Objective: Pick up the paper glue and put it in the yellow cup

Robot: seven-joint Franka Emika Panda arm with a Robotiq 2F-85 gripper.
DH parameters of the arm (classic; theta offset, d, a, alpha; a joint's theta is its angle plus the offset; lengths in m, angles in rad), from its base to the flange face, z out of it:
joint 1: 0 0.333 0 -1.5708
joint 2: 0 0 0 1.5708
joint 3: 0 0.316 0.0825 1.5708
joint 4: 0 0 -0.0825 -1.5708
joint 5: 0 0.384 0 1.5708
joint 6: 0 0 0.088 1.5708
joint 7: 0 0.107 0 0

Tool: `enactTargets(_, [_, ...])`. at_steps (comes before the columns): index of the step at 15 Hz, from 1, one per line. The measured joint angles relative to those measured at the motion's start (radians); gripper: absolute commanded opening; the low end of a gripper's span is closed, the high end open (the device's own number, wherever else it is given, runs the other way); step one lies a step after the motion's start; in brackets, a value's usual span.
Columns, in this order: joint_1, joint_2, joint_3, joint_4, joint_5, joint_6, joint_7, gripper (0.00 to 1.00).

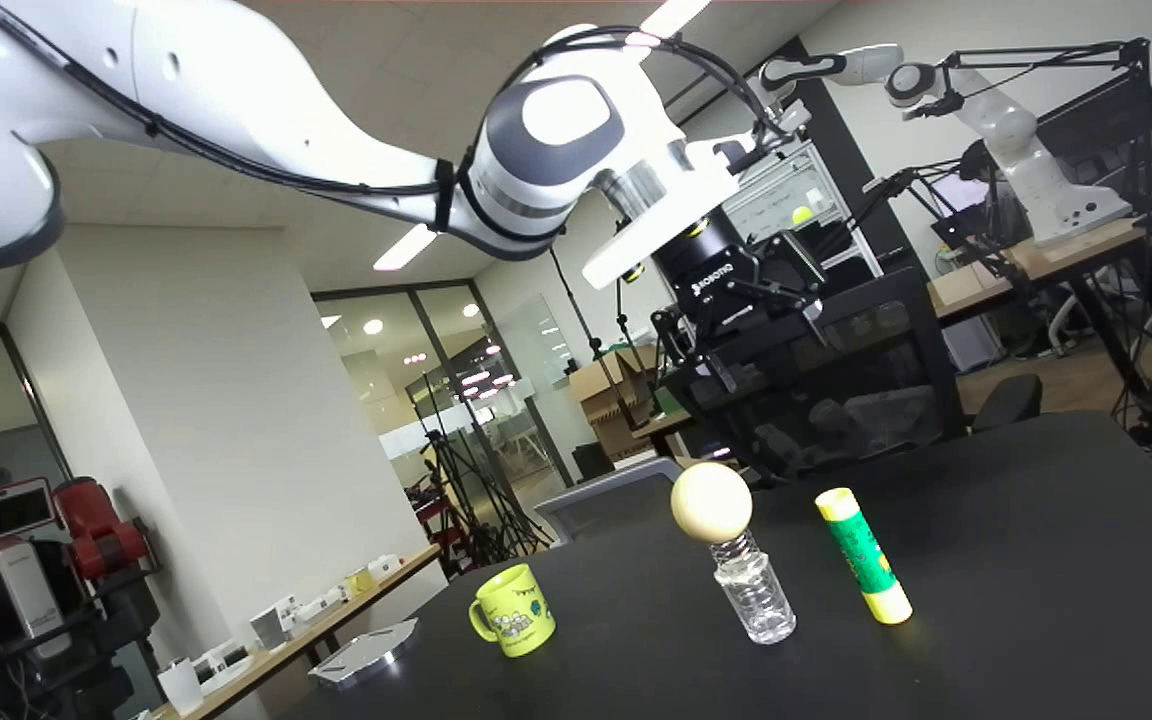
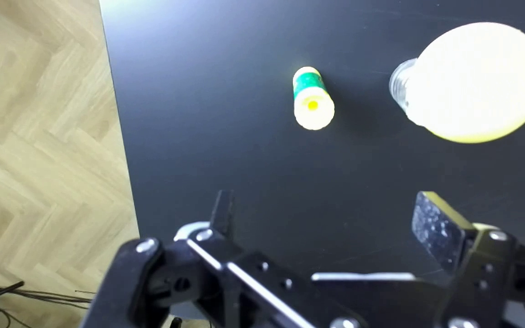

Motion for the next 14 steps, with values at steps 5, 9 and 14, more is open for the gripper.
enactTargets(5, [-0.028, 0.09, 0.016, 0.031, -0.005, 0.002, 0.005, 1.0])
enactTargets(9, [-0.041, 0.14, 0.025, 0.04, -0.018, 0.007, 0.005, 1.0])
enactTargets(14, [-0.055, 0.184, 0.032, 0.041, -0.019, 0.024, 0.005, 1.0])
